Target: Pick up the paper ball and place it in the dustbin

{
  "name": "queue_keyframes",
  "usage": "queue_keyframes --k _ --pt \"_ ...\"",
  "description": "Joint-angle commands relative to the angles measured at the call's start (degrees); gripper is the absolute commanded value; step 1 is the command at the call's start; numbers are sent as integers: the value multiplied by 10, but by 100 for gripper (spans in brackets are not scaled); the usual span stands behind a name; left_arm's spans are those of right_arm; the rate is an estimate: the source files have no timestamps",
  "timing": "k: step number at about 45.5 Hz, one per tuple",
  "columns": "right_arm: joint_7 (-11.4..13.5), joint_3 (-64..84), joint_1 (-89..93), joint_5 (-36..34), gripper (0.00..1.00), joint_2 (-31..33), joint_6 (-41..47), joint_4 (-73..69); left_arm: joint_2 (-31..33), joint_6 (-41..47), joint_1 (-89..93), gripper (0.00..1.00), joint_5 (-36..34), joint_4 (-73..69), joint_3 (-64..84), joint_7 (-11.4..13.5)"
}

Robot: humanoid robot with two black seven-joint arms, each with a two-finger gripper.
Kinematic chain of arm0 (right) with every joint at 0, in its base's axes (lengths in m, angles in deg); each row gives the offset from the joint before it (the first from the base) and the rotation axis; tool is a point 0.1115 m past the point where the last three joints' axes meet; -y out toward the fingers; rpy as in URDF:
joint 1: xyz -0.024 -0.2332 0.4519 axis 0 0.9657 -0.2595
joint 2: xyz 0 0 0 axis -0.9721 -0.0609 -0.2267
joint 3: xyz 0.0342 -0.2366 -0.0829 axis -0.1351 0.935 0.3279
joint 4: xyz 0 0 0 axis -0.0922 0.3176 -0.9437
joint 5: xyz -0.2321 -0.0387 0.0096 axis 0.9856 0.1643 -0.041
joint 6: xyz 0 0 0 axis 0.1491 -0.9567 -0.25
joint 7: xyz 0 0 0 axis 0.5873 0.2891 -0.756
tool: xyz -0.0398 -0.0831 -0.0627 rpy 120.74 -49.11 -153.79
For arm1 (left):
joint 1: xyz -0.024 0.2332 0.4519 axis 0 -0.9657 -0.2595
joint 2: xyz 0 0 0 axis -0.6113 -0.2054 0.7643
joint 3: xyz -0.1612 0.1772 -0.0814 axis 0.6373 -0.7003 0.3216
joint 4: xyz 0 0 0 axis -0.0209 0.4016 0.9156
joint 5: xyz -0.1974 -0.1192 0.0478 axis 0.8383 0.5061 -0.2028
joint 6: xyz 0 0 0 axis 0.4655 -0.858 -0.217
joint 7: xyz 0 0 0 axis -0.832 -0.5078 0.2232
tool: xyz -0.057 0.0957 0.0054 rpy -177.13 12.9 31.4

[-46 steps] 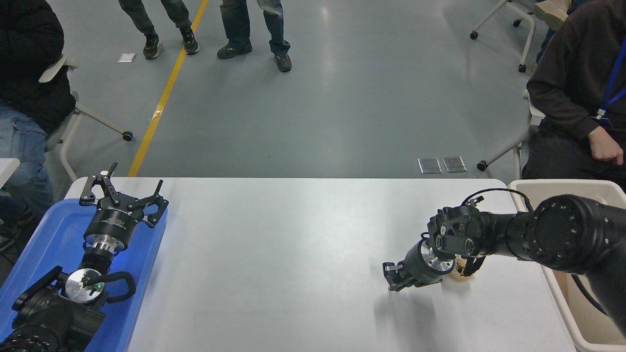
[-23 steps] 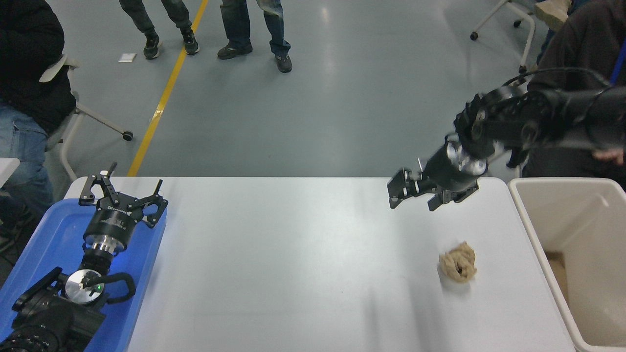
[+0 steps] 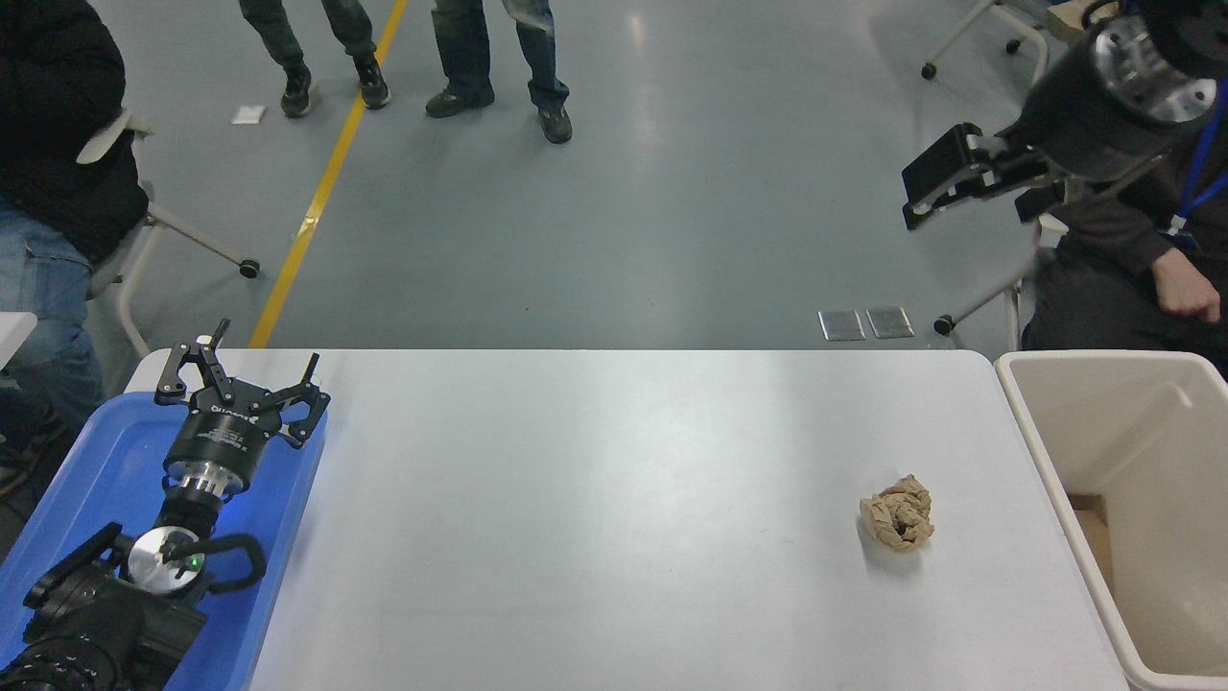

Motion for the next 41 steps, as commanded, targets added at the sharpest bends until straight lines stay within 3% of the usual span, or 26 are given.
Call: queue_keyframes --k 1,12,23,41 --pt "0 23 -32 34 100 17 2 -39 0 0 0 99 0 0 0 0" --pt "-1 26 -7 63 100 49 2 -63 0 0 1 99 0 0 0 0" --pt "5 -3 193 103 100 47 2 -48 0 0 1 99 0 0 0 0" --pt "7 -107 528 104 100 -23 -144 143 0 0 1 99 0 0 0 0"
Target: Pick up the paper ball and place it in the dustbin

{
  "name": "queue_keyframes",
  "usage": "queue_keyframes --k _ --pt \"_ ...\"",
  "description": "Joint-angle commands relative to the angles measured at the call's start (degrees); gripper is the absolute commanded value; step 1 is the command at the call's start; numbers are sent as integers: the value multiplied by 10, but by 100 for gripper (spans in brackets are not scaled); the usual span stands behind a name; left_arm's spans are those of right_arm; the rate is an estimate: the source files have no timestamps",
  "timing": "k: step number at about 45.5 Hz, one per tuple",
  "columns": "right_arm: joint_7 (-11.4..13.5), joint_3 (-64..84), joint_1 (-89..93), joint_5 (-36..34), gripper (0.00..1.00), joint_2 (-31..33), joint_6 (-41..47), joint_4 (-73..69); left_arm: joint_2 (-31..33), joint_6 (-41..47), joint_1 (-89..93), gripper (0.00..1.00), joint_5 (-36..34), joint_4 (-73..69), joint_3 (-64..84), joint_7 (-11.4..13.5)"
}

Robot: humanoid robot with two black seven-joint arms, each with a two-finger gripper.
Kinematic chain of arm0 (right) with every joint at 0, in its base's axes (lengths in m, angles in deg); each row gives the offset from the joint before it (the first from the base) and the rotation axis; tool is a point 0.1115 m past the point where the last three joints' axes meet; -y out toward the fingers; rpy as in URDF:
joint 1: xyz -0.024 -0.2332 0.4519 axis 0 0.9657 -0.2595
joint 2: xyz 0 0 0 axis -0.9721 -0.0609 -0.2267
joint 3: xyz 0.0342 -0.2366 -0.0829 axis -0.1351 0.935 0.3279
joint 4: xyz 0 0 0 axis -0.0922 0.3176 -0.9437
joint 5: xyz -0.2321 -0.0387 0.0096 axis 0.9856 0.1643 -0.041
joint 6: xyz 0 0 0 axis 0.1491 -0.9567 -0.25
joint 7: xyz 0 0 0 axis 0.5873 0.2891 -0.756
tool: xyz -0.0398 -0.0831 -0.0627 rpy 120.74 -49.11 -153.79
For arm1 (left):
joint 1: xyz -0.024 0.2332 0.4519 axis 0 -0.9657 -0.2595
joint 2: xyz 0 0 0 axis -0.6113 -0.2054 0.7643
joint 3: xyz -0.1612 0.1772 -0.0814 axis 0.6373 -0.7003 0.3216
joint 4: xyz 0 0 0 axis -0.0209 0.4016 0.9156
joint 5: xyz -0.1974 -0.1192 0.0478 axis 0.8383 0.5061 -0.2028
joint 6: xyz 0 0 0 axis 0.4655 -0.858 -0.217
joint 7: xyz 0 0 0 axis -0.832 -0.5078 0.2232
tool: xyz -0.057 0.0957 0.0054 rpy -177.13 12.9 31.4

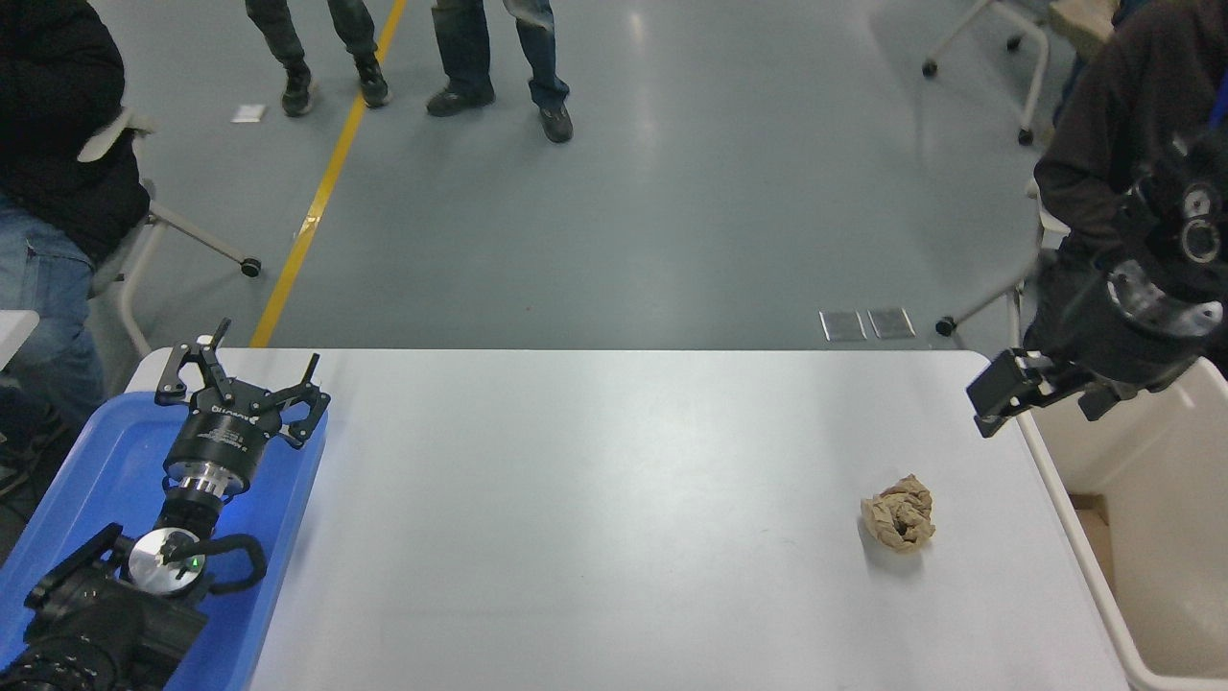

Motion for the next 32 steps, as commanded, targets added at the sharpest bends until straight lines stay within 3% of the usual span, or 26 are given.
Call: queue_keyframes --k 1,32 --pt "3 -63 200 5 100 -37 -72 116 0 0 0 99 -1 0 0 0" --pt "27 -156 330 3 100 -74 -158 221 0 0 1 99 -1 0 -1 0"
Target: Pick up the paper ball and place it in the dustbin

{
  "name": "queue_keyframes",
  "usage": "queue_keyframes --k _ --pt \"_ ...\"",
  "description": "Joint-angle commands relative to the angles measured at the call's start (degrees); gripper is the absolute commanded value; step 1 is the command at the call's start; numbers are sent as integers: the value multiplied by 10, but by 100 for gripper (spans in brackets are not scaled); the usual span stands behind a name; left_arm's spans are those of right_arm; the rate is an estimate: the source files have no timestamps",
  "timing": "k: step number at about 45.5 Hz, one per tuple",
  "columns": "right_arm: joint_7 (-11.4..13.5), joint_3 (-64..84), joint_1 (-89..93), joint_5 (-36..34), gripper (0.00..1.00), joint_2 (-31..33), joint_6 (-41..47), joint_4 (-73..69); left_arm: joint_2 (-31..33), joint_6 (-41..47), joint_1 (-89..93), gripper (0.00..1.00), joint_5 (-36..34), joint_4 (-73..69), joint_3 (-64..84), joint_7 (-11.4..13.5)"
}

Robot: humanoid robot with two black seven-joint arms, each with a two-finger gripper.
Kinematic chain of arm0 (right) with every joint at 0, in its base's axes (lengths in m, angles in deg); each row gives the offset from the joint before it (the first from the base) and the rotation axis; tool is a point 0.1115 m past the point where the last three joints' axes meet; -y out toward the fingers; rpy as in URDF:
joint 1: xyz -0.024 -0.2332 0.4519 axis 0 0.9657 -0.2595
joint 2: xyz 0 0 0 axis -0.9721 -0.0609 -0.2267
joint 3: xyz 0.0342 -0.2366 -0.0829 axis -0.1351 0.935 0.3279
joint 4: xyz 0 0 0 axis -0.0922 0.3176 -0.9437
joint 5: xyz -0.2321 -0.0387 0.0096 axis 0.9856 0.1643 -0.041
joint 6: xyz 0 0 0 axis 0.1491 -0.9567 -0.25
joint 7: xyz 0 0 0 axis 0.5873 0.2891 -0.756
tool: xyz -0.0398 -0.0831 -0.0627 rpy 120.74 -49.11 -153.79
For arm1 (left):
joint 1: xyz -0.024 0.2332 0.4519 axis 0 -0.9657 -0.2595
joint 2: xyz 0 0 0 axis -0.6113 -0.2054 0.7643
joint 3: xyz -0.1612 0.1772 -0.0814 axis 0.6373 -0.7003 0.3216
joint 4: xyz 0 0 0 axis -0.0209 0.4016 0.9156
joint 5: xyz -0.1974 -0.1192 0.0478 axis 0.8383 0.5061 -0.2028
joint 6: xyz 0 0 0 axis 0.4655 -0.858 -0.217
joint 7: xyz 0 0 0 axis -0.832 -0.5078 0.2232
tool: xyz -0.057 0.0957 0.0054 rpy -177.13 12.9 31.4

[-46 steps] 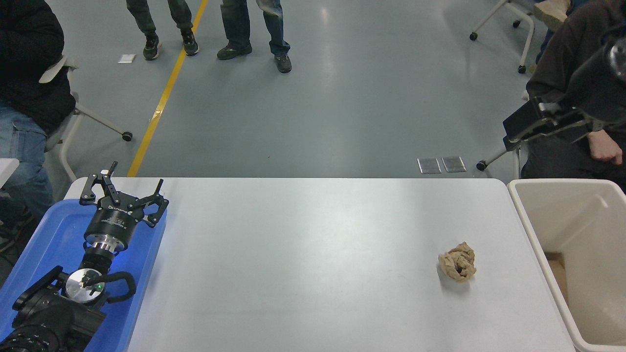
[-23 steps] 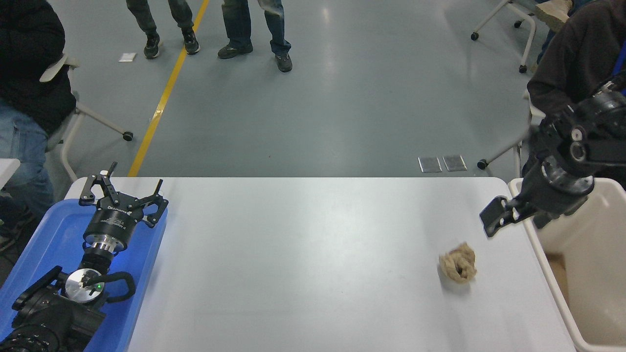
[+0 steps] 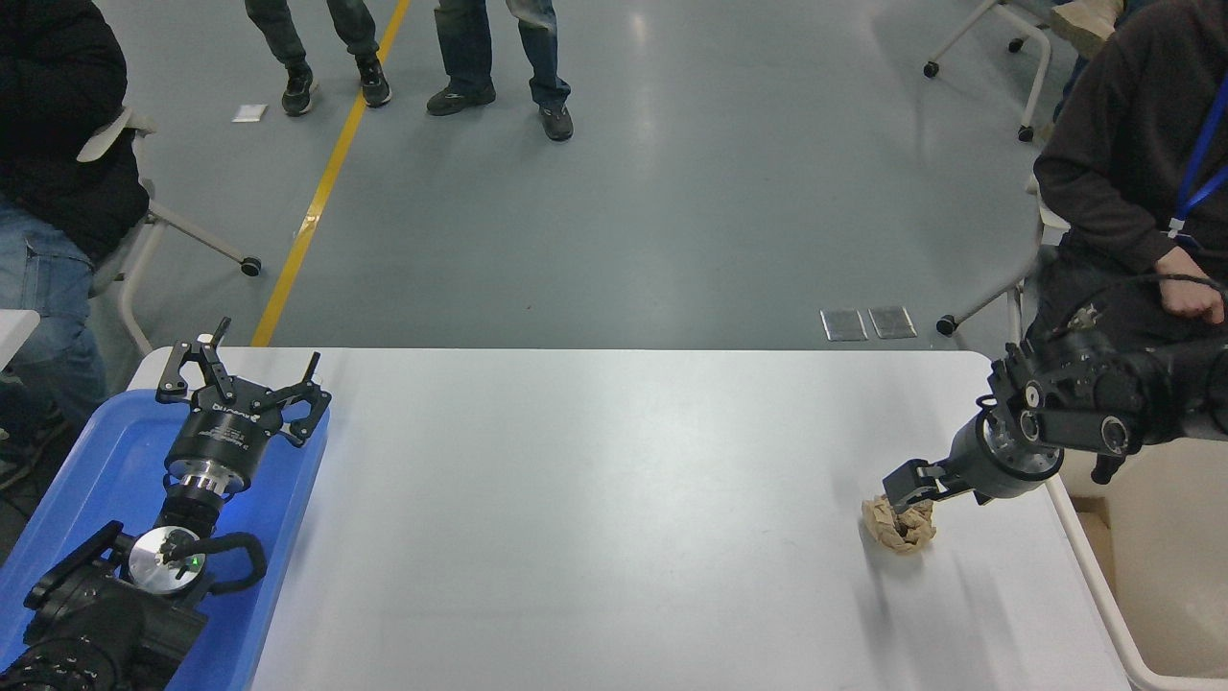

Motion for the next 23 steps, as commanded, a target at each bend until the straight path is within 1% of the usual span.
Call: queue_keyframes --k 1,14,17,23 --pt "7 -30 29 -1 100 -10 -17 20 0 0 0 99 0 0 -1 0" --pt "10 -55 67 1 100 -24 -22 43 0 0 0 99 0 0 -1 0" --pt "15 -61 77 3 100 -27 -28 48 0 0 0 99 0 0 -1 0" --pt "15 -66 95 4 100 -32 -40 64 0 0 0 99 0 0 -1 0"
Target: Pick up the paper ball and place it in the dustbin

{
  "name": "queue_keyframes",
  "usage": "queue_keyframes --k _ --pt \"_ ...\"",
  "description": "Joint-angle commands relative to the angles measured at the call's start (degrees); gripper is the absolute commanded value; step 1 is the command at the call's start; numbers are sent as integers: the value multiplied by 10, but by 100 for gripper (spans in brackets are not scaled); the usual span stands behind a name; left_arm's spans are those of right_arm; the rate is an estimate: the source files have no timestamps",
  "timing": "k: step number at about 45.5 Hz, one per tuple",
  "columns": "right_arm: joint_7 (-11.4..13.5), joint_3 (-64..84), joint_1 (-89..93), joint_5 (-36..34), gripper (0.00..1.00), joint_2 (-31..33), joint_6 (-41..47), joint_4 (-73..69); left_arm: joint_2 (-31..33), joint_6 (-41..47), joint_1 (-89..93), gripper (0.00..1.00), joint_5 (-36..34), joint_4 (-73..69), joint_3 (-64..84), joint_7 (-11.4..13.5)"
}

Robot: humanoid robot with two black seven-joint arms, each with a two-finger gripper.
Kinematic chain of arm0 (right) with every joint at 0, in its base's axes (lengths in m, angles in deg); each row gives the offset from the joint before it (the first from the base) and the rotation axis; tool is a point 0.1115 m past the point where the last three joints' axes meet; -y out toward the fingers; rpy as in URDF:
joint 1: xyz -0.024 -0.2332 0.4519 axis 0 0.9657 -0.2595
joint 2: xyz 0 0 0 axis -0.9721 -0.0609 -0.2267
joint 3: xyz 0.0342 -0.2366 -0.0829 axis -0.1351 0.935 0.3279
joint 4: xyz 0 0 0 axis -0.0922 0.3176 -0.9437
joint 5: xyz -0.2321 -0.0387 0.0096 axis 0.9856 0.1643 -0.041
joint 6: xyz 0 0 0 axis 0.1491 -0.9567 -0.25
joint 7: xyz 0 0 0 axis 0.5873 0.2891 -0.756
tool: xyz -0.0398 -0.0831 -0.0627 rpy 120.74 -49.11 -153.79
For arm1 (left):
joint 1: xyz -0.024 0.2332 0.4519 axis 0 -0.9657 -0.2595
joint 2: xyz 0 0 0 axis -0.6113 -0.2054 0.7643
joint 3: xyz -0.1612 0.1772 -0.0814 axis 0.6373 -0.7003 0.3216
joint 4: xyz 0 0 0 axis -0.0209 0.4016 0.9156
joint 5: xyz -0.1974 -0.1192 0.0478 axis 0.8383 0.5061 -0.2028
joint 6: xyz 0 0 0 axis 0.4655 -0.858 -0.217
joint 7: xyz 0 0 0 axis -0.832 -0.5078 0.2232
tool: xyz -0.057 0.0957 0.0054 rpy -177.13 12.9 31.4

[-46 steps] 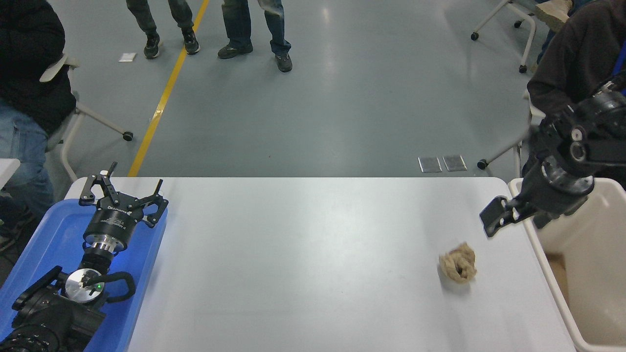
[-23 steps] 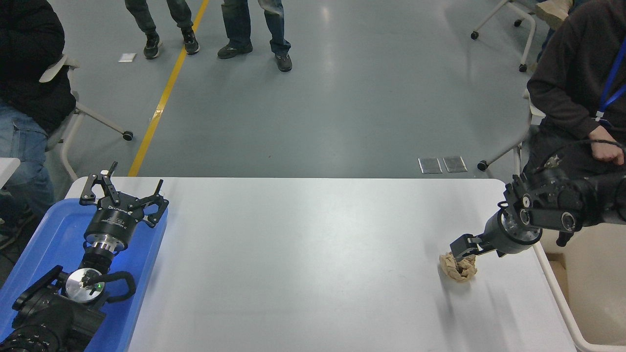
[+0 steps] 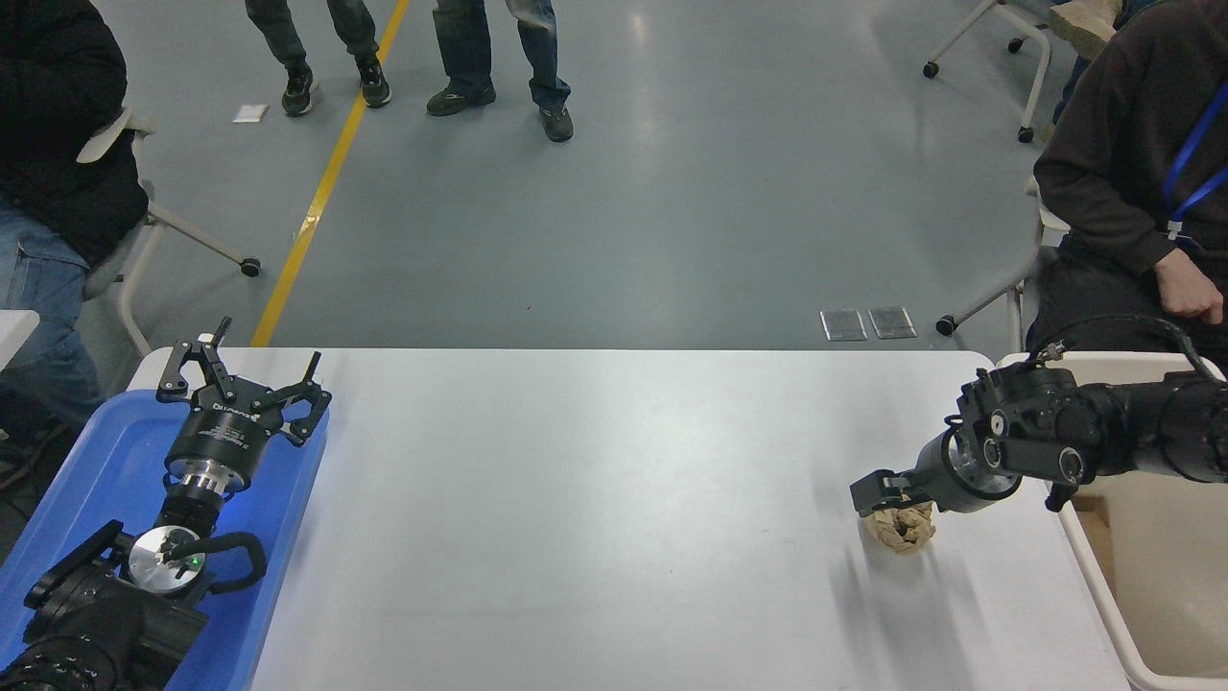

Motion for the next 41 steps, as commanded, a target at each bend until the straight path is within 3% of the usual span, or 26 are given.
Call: queue_keyframes --k 1,3,4,6,7,12,13,16,27,41 --pt "4 -18 33 3 99 -10 -19 25 0 0 0 99 1 0 0 0" --pt "4 -21 38 6 97 -11 -26 31 0 0 0 99 1 1 0 0" --pt "4 -22 43 6 91 -13 -31 34 0 0 0 99 0 0 0 0" --pt "3 -23 50 9 60 -16 -36 39 0 0 0 99 0 0 0 0" --pt "3 -22 53 9 50 -18 -38 41 0 0 0 99 0 0 0 0" --pt "3 -23 58 9 36 -20 -42 46 0 0 0 99 0 0 0 0" --pt "3 -23 59 9 30 -20 -42 46 0 0 0 99 0 0 0 0" --pt "3 -23 59 9 1 -20 -42 46 0 0 0 99 0 0 0 0" --pt "-3 2 2 9 0 -12 -32 13 -1 0 1 99 0 0 -2 0" --pt "-13 219 -349 -54 0 55 -9 -230 -1 0 0 99 0 0 -2 -1"
